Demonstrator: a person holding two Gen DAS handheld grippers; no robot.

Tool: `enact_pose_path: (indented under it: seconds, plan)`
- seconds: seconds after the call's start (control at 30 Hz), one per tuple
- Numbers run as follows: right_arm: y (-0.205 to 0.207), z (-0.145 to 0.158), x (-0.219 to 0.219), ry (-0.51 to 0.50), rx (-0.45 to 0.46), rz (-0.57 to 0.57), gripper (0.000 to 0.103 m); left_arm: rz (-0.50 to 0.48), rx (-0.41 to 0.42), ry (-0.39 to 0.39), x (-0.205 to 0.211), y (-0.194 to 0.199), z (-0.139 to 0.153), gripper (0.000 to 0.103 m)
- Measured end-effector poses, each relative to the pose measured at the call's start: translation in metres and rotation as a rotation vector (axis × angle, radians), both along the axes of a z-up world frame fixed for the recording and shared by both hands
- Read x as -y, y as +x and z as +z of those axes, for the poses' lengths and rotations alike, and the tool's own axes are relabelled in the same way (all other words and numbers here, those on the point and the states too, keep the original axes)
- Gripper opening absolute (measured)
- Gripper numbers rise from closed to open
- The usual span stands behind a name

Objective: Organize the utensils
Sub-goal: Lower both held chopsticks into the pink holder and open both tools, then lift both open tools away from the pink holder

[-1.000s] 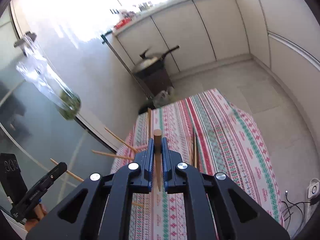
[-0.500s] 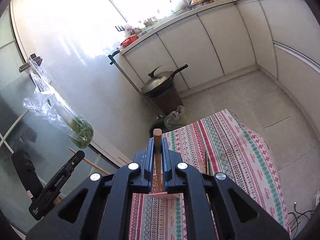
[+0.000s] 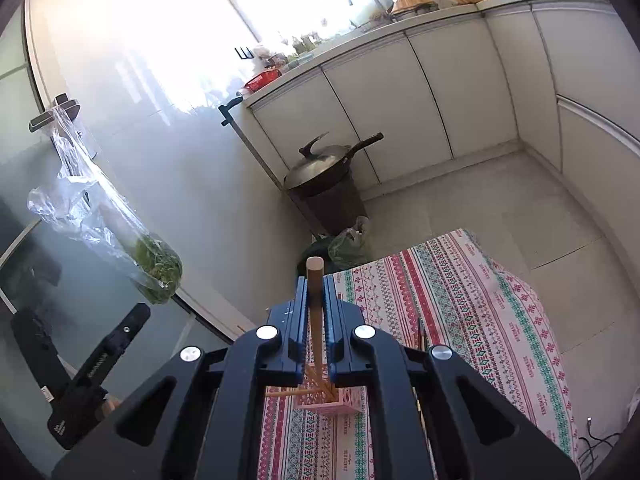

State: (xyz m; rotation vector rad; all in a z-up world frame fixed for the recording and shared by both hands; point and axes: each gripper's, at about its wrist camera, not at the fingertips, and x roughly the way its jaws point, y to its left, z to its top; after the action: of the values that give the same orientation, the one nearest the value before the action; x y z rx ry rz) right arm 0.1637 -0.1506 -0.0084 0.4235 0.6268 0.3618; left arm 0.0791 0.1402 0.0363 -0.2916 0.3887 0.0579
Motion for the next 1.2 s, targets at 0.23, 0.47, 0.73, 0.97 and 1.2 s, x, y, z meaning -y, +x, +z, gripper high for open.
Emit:
enact_pose_path:
  seconds: [0.23,0.47,0.73,0.97,1.2]
  plan:
    - [0.009,-0.008,-0.034,-0.077,0.009,-0.001,0.007,0.007,-0.021,0.015,-0.003,-0.003,-0.003,0.058]
    - [0.032,-0.042,-0.074,-0.095,-0.02,0.034,0.012,-0.007,-0.057,0.02,0.0,0.002,-0.011,0.059]
    - [0.004,-0.018,-0.073,-0.176,0.073,-0.023,0.031,0.015,-0.028,0.093,0.015,-0.008,-0.005,0.069]
    - [-0.03,-0.001,-0.064,-0.285,0.176,-0.104,0.048,0.031,-0.021,0.16,0.037,-0.015,-0.002,0.078]
    - [-0.046,0.0,-0.052,-0.339,0.184,-0.15,0.057,0.03,-0.018,0.2,0.052,-0.02,-0.001,0.087]
